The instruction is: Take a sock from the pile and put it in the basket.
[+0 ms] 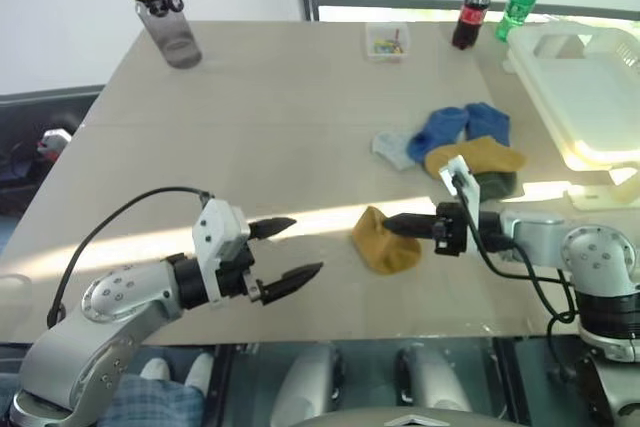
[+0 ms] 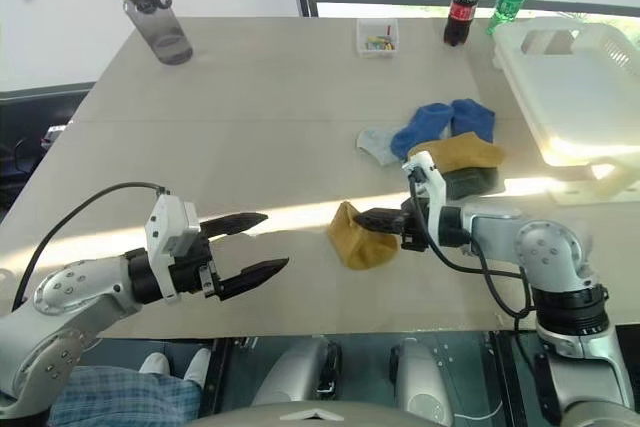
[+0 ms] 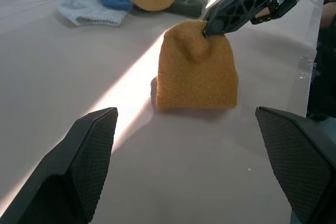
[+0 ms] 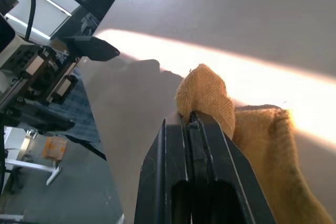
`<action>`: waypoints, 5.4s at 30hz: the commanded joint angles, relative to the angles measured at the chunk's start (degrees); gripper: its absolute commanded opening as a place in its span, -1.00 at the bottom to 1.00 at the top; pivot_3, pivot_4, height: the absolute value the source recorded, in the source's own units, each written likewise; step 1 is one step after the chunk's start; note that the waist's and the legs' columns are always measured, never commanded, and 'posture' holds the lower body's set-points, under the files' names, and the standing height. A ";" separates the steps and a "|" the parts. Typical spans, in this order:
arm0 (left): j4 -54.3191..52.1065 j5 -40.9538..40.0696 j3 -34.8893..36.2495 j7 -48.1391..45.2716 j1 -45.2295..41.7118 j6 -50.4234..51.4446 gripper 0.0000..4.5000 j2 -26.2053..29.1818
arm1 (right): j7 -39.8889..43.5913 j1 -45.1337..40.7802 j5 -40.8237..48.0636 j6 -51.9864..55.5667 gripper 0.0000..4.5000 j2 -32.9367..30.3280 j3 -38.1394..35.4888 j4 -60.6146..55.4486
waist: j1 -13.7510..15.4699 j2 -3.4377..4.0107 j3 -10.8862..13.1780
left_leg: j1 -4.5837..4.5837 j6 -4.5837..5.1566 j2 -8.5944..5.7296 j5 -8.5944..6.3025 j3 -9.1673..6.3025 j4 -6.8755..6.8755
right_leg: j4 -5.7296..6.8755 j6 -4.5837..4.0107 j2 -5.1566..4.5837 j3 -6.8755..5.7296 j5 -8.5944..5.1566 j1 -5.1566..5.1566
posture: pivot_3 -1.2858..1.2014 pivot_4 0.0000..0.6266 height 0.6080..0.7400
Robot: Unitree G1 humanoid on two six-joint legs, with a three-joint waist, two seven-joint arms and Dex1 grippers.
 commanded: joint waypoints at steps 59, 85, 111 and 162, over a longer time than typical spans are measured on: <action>1.41 -0.08 -0.48 -6.00 -4.77 1.37 1.00 3.09 | 26.13 10.63 -36.64 -32.29 -0.98 -14.53 10.64 0.55 | -1.06 -0.01 0.01 | 0.18 0.00 0.02 0.01 0.02 0.07 | 0.12 0.01 0.07 0.04 0.00 0.13 | 0.03 -0.52 1.00; 4.76 2.27 -2.20 -8.13 -7.49 -0.55 1.00 3.21 | 26.82 18.78 -30.16 -23.65 0.99 -20.58 -7.46 -1.02 | -0.02 -0.01 0.01 | 0.26 0.11 0.02 -0.06 0.02 0.07 | 0.12 0.01 0.01 0.05 0.00 0.22 | 0.03 -0.52 1.00; 6.32 4.10 -4.21 -8.76 -8.02 -2.62 1.00 2.28 | 24.18 19.71 -34.33 -25.72 -0.97 -16.38 -6.60 -3.12 | 0.16 -0.01 0.00 | 0.25 0.00 0.01 0.00 0.03 0.07 | 0.12 0.01 0.05 0.03 0.00 0.23 | 0.03 -0.52 1.00; 8.70 6.30 -4.87 -9.79 -10.63 -4.54 1.00 1.84 | 11.18 -3.35 -57.90 -48.15 0.01 -4.03 6.39 20.03 | -0.90 -0.02 0.01 | 0.31 -0.05 0.00 0.04 0.13 0.13 | 0.24 0.01 0.16 0.06 0.00 0.21 | 0.03 -0.52 1.00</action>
